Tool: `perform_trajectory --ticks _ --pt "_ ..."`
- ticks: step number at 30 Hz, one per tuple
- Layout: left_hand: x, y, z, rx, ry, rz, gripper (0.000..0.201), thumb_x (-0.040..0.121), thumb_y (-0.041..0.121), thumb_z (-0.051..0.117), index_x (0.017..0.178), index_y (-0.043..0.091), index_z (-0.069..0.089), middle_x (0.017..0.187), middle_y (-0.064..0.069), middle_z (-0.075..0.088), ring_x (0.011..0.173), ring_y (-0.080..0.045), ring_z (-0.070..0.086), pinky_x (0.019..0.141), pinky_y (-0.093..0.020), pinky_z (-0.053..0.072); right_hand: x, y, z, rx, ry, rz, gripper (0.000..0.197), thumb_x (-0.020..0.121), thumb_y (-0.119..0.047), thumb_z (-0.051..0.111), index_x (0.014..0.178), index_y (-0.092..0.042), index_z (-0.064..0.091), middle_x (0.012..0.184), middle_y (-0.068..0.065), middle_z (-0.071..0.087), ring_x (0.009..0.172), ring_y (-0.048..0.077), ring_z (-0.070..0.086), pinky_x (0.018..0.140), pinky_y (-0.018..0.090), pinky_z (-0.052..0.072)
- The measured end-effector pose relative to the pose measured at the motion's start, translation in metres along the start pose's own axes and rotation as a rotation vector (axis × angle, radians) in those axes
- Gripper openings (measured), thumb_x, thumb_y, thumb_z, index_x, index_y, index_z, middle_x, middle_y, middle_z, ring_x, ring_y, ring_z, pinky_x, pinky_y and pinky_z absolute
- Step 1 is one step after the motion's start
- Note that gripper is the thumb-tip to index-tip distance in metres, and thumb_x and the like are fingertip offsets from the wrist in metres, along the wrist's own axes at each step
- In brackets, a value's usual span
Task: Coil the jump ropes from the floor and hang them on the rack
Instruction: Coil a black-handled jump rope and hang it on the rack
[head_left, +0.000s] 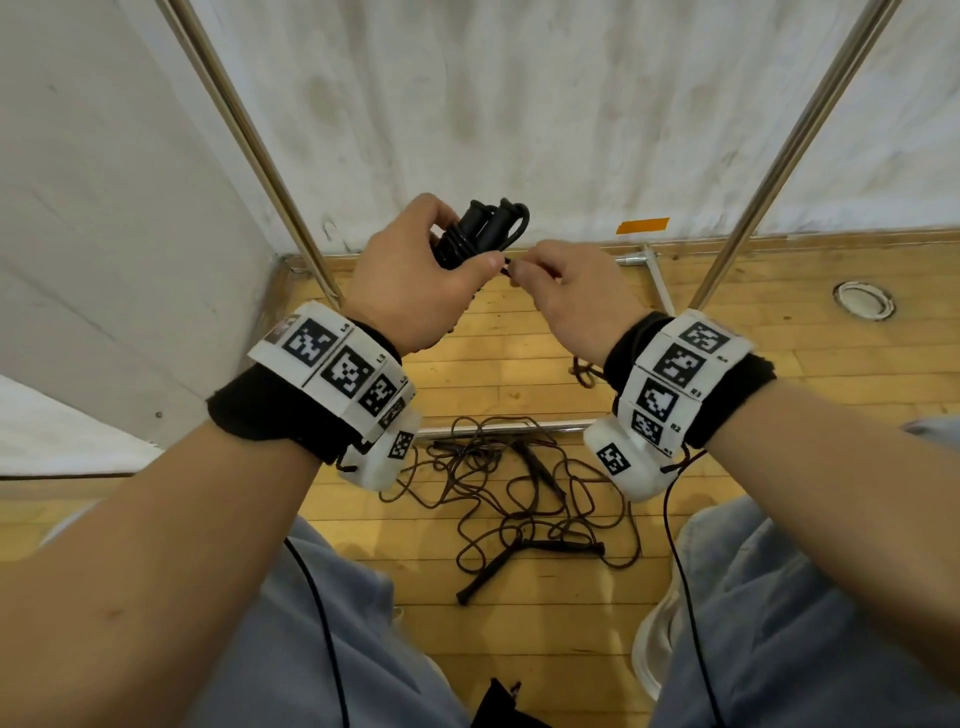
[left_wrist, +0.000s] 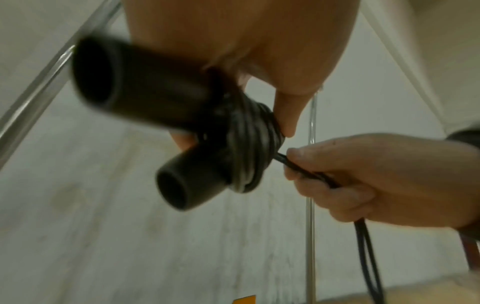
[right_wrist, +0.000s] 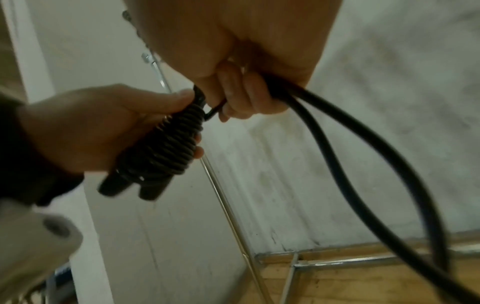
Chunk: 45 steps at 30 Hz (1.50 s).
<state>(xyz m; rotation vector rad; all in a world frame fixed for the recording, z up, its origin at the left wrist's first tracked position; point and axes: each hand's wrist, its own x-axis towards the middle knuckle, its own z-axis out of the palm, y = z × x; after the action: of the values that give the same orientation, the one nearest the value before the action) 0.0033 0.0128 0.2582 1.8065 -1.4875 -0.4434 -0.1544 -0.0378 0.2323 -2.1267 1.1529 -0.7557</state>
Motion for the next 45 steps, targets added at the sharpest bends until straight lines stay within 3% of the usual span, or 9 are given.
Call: perform_trajectory --ticks 2,5,13,16,21,26,31,39,45 --pt "0.002 -0.005 -0.001 0.128 0.042 0.017 0.041 0.079 0.051 0.068 0.104 0.025 0.049 0.078 0.015 0.055 0.068 -0.004 0.057 0.054 -0.024 0.043 -0.002 0.000 -0.001 -0.109 -0.050 -0.038 0.036 0.098 -0.036 0.041 0.078 -0.013 0.059 0.064 -0.005 0.051 0.060 0.009 0.046 0.055 0.023 0.035" --pt "0.009 -0.015 -0.002 0.190 0.043 -0.007 0.044 0.078 0.050 0.069 0.108 0.024 0.049 0.085 0.009 0.057 0.073 -0.013 0.058 0.059 -0.026 0.040 -0.002 -0.002 -0.005 -0.186 -0.139 -0.037 0.039 0.099 -0.036 0.039 0.078 -0.011 0.060 0.060 -0.005 0.047 0.055 0.011 0.043 0.051 0.027 0.031" --pt "0.017 -0.025 0.010 0.438 -0.198 -0.043 0.037 0.083 0.043 0.067 0.108 0.019 0.054 0.090 0.002 0.055 0.078 -0.018 0.052 0.058 -0.027 0.038 -0.008 -0.016 -0.016 -0.364 -0.343 -0.083 0.025 0.099 -0.029 0.041 0.083 -0.017 0.057 0.065 -0.005 0.049 0.056 0.010 0.045 0.049 0.025 0.028" --pt "0.013 -0.023 0.016 0.516 -0.311 -0.025 0.030 0.083 0.044 0.066 0.101 0.023 0.056 0.089 0.004 0.062 0.079 -0.018 0.057 0.075 -0.037 0.049 -0.011 -0.019 -0.018 -0.348 -0.307 -0.126 0.026 0.099 -0.030 0.040 0.081 -0.019 0.057 0.065 -0.007 0.048 0.057 0.007 0.043 0.050 0.023 0.027" --pt "-0.001 -0.010 0.031 0.521 -0.422 0.076 0.024 0.082 0.043 0.065 0.101 0.028 0.061 0.086 0.006 0.064 0.079 -0.017 0.060 0.067 -0.034 0.051 -0.002 -0.014 -0.020 -0.340 -0.150 -0.089 0.032 0.098 -0.029 0.040 0.073 -0.015 0.053 0.063 -0.007 0.044 0.058 0.009 0.039 0.051 0.018 0.025" --pt "-0.009 -0.004 0.033 0.524 -0.421 0.207 0.032 0.085 0.046 0.061 0.112 0.029 0.054 0.093 0.009 0.064 0.084 -0.016 0.059 0.062 -0.030 0.042 0.005 -0.008 -0.025 -0.275 -0.111 0.006 0.037 0.097 -0.030 0.043 0.075 -0.005 0.061 0.065 -0.001 0.048 0.057 0.011 0.042 0.050 0.019 0.029" --pt "-0.013 0.001 0.032 0.517 -0.355 0.240 0.045 0.077 0.071 0.051 0.096 0.030 0.053 0.075 0.013 0.059 0.071 -0.013 0.056 0.055 -0.028 0.042 0.011 -0.010 -0.029 -0.169 -0.086 0.061 0.042 0.094 -0.033 0.050 0.085 0.005 0.066 0.059 0.004 0.048 0.050 0.013 0.040 0.041 0.013 0.032" --pt "-0.019 0.004 0.028 0.486 -0.300 0.360 0.029 0.083 0.053 0.056 0.091 0.025 0.054 0.061 0.016 0.045 0.061 -0.014 0.047 0.047 -0.024 0.029 0.013 -0.011 -0.033 -0.070 -0.140 0.097 0.046 0.093 -0.035 0.054 0.084 0.008 0.067 0.046 -0.001 0.032 0.032 0.008 0.032 0.036 0.012 0.027" --pt "-0.022 0.009 0.019 0.302 -0.212 0.342 0.034 0.082 0.049 0.064 0.106 0.024 0.061 0.067 0.023 0.044 0.068 -0.011 0.048 0.054 -0.016 0.031 0.016 -0.006 -0.040 0.116 -0.237 0.215 0.048 0.091 -0.044 0.055 0.063 -0.005 0.059 0.054 0.006 0.040 0.044 0.015 0.036 0.045 0.021 0.032"
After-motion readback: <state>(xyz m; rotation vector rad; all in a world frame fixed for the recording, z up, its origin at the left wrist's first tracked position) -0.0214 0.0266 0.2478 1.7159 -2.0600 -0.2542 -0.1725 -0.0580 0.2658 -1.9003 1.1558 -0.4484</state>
